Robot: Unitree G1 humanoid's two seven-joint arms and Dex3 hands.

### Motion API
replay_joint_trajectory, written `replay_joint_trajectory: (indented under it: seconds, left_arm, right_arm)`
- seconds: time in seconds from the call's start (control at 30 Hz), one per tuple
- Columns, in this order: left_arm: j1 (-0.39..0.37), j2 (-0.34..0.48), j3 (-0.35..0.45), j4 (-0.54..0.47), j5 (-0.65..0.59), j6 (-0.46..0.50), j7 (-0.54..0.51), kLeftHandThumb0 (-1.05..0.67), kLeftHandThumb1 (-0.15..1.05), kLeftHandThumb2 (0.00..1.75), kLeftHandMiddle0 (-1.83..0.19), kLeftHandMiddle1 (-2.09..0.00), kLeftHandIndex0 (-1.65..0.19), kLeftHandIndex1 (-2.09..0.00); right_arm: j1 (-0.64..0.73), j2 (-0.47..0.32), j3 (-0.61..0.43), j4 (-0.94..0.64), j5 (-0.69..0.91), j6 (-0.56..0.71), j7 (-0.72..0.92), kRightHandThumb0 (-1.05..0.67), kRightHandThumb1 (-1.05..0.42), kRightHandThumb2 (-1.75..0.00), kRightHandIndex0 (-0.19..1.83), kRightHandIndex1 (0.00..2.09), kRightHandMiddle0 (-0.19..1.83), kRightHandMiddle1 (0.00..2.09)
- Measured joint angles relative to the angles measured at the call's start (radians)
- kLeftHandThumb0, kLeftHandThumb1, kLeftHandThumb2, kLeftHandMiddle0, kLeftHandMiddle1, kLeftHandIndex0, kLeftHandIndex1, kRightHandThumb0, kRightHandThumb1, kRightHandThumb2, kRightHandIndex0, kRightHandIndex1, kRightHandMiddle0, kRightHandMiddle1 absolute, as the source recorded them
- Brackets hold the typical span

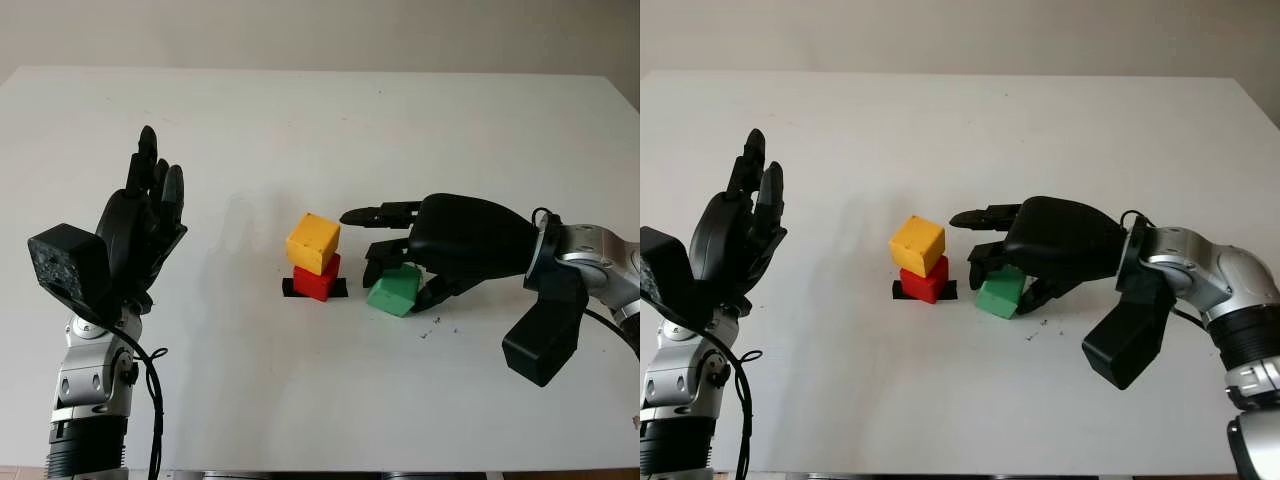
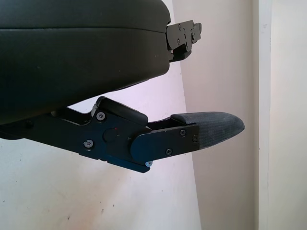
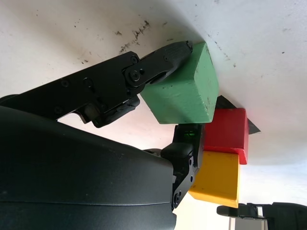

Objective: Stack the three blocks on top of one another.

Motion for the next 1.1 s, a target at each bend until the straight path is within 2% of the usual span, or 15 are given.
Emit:
replay_joint_trajectory:
  seconds: [0.1,0.33,0.63,0.87,1.1]
  left_arm:
    - [0.000,0.000,0.000,0.000,0.000,0.000,-0.002,-0.81,1.05,0.58,0.19,0.00,0.19,0.00]
    - [0.000,0.003,0.001,0.000,-0.003,0.000,-0.017,-0.81,1.05,0.59,0.19,0.00,0.19,0.00]
    - [0.000,0.004,0.001,0.000,-0.004,0.000,-0.020,-0.81,1.05,0.58,0.19,0.00,0.19,0.00]
    - [0.000,0.000,-0.004,-0.001,-0.003,0.018,-0.009,-0.81,1.05,0.60,0.19,0.00,0.19,0.00]
    - [0.001,0.000,-0.008,-0.005,-0.002,0.019,-0.006,-0.79,1.05,0.61,0.19,0.00,0.19,0.00]
  right_arm:
    - [-0.010,0.000,0.006,0.008,0.012,0.016,0.025,-0.34,-0.92,-0.06,0.26,0.05,0.50,1.23]
    - [-0.033,0.000,0.005,0.023,0.160,0.151,0.199,-0.38,-0.90,-0.05,0.25,0.05,0.50,1.17]
    - [-0.262,0.003,-0.014,0.091,0.236,0.321,0.346,-0.35,-0.89,-0.05,0.33,0.08,0.52,1.19]
    - [-0.433,0.060,-0.018,0.156,0.300,0.467,0.465,-0.35,-0.87,-0.05,0.36,0.08,0.56,1.21]
    - [-0.522,0.134,-0.022,0.192,0.374,0.584,0.575,-0.41,-0.87,-0.05,0.38,0.07,0.51,1.39]
